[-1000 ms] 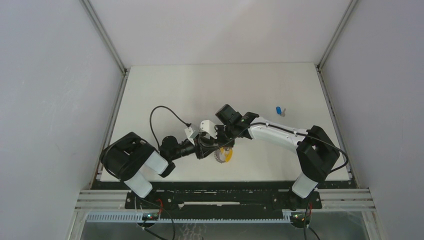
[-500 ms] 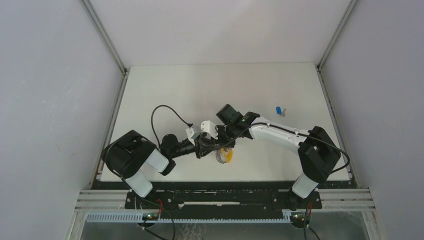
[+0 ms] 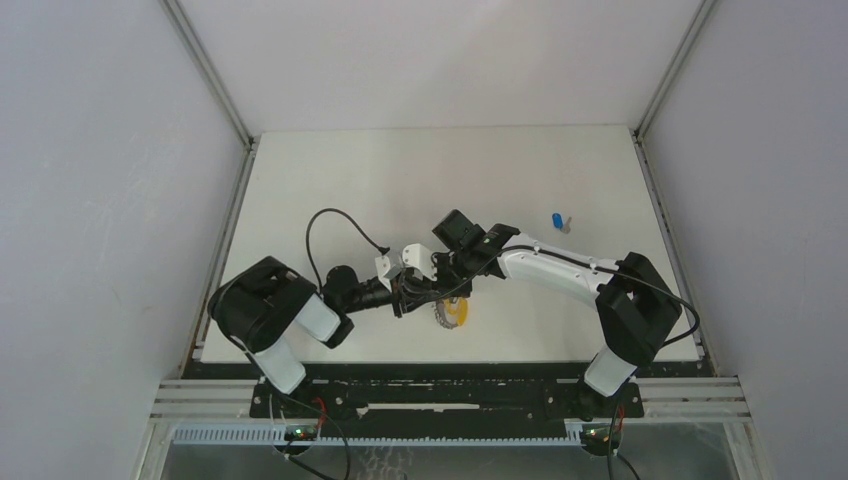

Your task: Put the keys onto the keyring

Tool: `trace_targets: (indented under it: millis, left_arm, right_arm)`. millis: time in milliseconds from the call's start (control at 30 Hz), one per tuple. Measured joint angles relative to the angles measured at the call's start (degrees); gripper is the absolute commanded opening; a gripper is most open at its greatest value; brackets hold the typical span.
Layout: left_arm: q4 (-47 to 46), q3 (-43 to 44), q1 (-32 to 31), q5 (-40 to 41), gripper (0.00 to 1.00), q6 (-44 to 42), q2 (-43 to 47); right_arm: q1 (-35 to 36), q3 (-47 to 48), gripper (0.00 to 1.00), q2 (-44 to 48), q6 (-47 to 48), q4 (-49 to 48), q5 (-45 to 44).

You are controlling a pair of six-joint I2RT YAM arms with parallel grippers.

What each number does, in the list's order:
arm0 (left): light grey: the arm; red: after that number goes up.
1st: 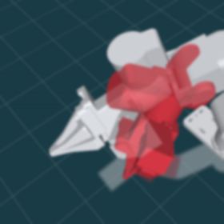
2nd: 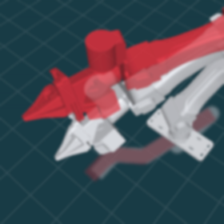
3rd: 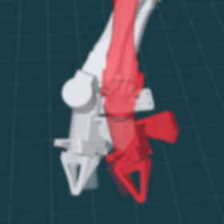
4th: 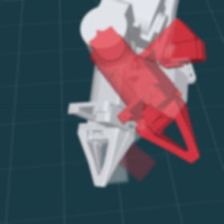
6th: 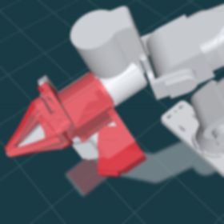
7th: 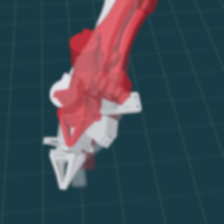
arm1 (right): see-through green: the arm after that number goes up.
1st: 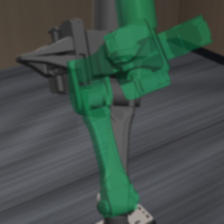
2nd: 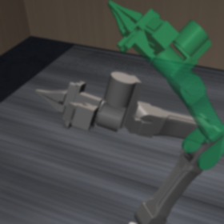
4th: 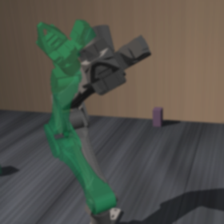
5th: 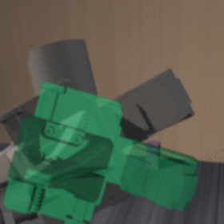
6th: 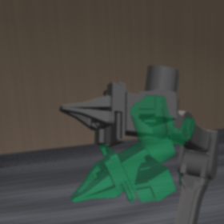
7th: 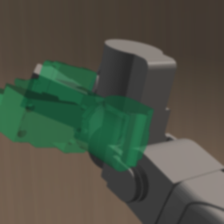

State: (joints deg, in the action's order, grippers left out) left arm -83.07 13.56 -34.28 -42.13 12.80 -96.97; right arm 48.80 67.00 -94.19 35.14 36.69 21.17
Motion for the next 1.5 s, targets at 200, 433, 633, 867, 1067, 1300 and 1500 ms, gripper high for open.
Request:
trace_targets:
  millis: [200,433,633,867,1067,1300,1500]
  left_arm:
    - [-0.7,0.1,0.1,-1.0,0.26,-0.4,-1.2]
    - [-0.9,0.8,0.1,-2.0,0.25,-0.4,-1.8]
    - [-0.9,0.8,0.2,-2.5,0.27,-0.4,-1.8]
    - [-0.9,0.8,0.2,-2.7,0.24,-0.9,-1.8]
    - [-0.9,0.8,0.2,-3.1,0.20,-1.9,-1.8]
    - [-0.9,0.8,0.2,-3.2,0.21,-1.9,-1.9]
    - [-1.3,0.8,0.2,-3.6,0.20,-1.9,-2.2]
  right_arm:
    - [0.0,-0.2,0.00,0.0,0.0,0.5,0.0]
    - [0.0,-0.3,0.00,0.0,0.0,0.9,0.0]
    - [0.0,-0.3,0.00,0.0,0.0,0.9,0.0]
    - [-0.2,-0.3,0.00,0.0,0.0,0.9,0.5]
    - [-0.6,-0.3,0.00,0.0,0.0,0.9,1.2]
    - [-0.9,-0.3,0.00,0.0,0.0,0.9,1.6]
    - [-0.9,-0.4,0.00,0.0,0.0,0.9,1.6]
